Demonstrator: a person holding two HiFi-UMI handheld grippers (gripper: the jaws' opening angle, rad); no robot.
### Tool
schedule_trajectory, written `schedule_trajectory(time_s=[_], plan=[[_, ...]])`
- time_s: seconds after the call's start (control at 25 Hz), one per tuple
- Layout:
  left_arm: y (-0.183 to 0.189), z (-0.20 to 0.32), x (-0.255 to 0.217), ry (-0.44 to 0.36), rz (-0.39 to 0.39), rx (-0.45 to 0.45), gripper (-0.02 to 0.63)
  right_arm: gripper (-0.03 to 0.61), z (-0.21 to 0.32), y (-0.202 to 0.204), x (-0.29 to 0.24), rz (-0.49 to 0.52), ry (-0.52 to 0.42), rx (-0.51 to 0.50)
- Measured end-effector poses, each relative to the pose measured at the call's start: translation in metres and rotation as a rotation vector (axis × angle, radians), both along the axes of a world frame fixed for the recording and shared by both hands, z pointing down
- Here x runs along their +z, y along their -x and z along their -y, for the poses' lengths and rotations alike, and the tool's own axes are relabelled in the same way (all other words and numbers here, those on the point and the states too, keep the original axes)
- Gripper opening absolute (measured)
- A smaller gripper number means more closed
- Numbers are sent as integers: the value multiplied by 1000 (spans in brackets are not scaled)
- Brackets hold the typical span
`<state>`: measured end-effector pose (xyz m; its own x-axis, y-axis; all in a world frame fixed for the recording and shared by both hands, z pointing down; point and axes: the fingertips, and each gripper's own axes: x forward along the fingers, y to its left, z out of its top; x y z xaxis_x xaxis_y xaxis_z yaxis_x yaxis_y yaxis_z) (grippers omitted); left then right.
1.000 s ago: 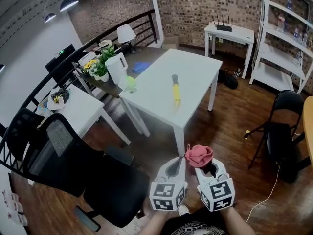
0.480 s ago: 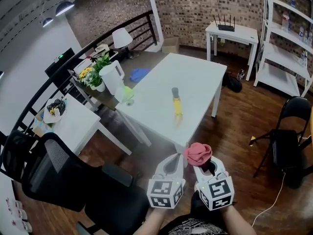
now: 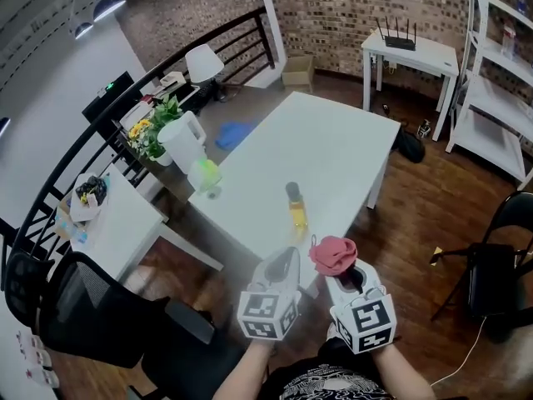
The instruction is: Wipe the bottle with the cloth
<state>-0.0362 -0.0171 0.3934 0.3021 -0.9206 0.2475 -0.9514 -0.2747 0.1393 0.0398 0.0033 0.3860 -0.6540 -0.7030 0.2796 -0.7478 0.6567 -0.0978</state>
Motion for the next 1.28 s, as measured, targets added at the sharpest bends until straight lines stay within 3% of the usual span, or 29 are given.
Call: schedule_trajectory(time_s=[0.28,0.44,0.68,0.96,1.16,1.28], plan=[[17,58,9,-30,65,15,19,97,52,-1,-3,53,16,-44],[30,84,13,-22,58,61,109,97,80,5,-2,91,59,-63],[32,127,23,-14,140,232,178,97,123,21,2,133,116,-87],[26,157,42,-4,200,464,187,95,174,42,16,161,191,-71],[14,160,47,-23,196,637,189,95,195,61,30,114,252,-89],[15,161,44,-51,181,678,161,95,199,71,33,115,280,-101]])
